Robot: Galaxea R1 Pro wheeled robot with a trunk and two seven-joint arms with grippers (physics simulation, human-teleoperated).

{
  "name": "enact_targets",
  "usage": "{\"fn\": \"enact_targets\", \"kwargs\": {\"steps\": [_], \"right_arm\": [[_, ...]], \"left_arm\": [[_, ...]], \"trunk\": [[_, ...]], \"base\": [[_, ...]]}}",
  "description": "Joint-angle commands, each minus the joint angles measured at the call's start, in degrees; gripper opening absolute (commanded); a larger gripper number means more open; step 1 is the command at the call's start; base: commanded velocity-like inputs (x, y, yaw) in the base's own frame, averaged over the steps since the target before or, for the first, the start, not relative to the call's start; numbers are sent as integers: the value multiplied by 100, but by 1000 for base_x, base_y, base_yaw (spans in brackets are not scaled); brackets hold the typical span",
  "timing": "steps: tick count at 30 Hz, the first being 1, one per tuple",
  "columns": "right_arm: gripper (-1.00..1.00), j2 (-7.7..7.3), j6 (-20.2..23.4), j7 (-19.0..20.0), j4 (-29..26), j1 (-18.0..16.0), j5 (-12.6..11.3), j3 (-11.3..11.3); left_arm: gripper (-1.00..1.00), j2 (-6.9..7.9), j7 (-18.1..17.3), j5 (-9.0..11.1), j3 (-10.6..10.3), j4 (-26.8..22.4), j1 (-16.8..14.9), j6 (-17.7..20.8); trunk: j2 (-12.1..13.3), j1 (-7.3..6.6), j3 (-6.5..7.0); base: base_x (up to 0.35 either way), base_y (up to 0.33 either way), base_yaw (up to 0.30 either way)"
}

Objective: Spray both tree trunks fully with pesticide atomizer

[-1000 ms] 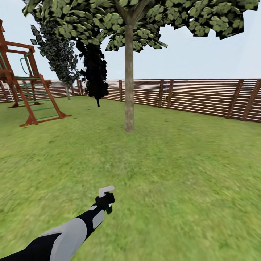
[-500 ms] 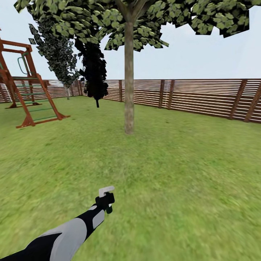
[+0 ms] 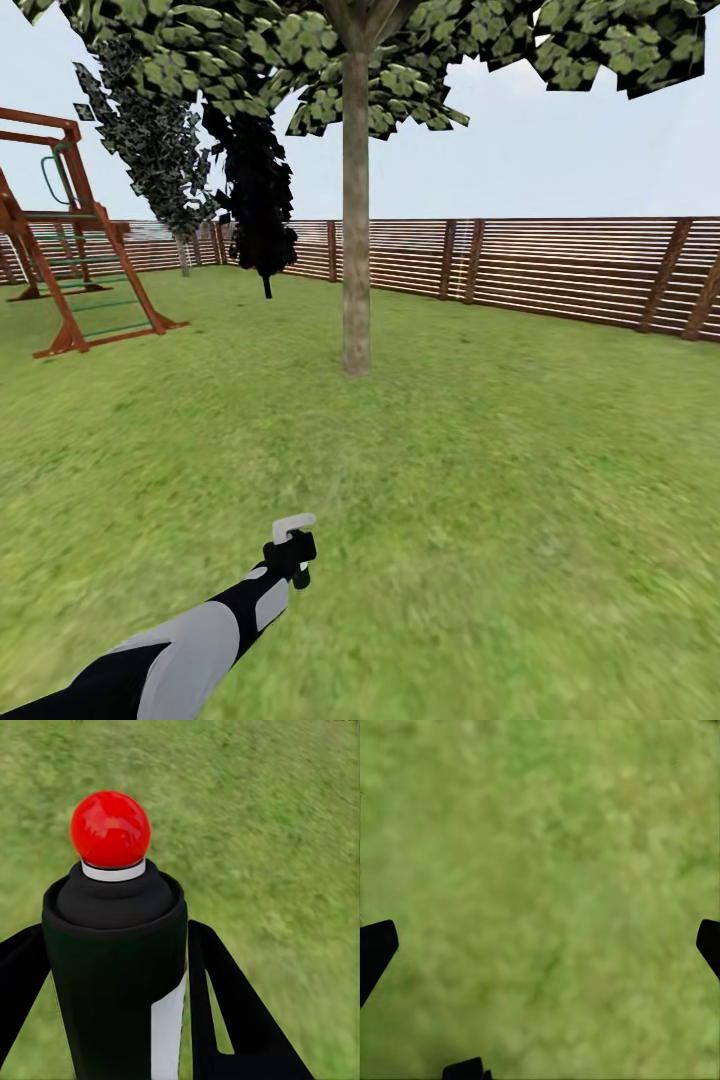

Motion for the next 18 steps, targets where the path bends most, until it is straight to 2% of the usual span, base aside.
{"fn": "enact_targets", "kwargs": {"steps": [1, 18], "right_arm": [[100, 1, -25, 1, 7, -4, 20, -44], [100, -42, -40, -8, -22, -4, 41, -36]], "left_arm": [[-100, -1, -3, 23, 9, 5, -5, -18], [-100, -1, -2, 26, 9, 5, -4, -18]], "trunk": [[-3, 3, -6], [-3, 3, -6]], "base": [[350, 0, 0], [350, 0, 0]]}}
